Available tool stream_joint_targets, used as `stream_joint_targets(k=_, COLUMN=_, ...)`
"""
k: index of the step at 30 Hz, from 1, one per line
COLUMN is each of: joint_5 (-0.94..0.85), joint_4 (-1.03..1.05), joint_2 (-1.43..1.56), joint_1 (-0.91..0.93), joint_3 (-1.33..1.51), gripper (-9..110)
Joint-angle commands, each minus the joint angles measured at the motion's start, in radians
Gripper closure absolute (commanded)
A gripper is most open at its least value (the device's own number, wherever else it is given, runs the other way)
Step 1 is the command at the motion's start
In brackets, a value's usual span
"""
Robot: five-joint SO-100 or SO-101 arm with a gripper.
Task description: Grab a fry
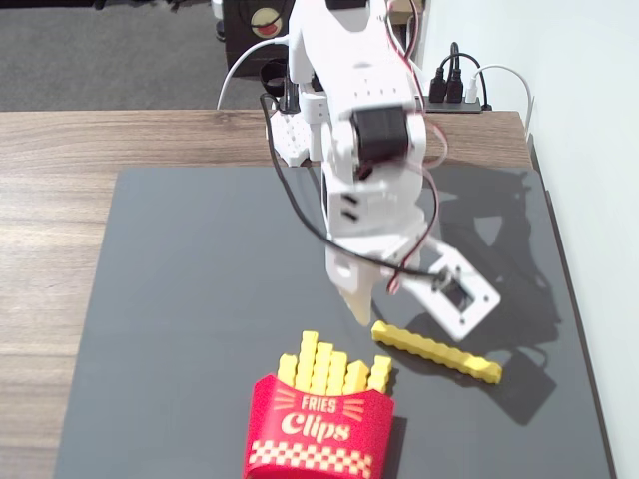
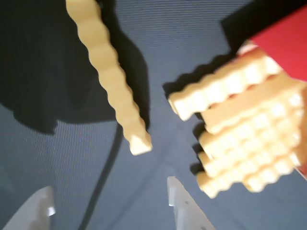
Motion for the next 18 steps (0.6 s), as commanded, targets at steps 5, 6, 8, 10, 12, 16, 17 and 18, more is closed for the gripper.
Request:
stream_joint_targets(k=5, joint_5=0.018, joint_4=-0.038, joint_2=-0.061, joint_1=-0.021, joint_3=-0.08, gripper=70)
stream_joint_targets(k=6, joint_5=0.023, joint_4=-0.041, joint_2=-0.071, joint_1=-0.025, joint_3=-0.086, gripper=70)
stream_joint_targets(k=8, joint_5=0.026, joint_4=-0.043, joint_2=-0.091, joint_1=-0.029, joint_3=-0.1, gripper=70)
stream_joint_targets(k=10, joint_5=0.032, joint_4=-0.043, joint_2=-0.106, joint_1=-0.032, joint_3=-0.117, gripper=70)
stream_joint_targets(k=12, joint_5=0.037, joint_4=-0.041, joint_2=-0.117, joint_1=-0.037, joint_3=-0.126, gripper=72)
stream_joint_targets(k=16, joint_5=0.046, joint_4=-0.038, joint_2=-0.13, joint_1=-0.04, joint_3=-0.146, gripper=77)
stream_joint_targets(k=17, joint_5=0.048, joint_4=-0.038, joint_2=-0.132, joint_1=-0.04, joint_3=-0.149, gripper=79)
stream_joint_targets(k=18, joint_5=0.048, joint_4=-0.037, joint_2=-0.135, joint_1=-0.04, joint_3=-0.149, gripper=80)
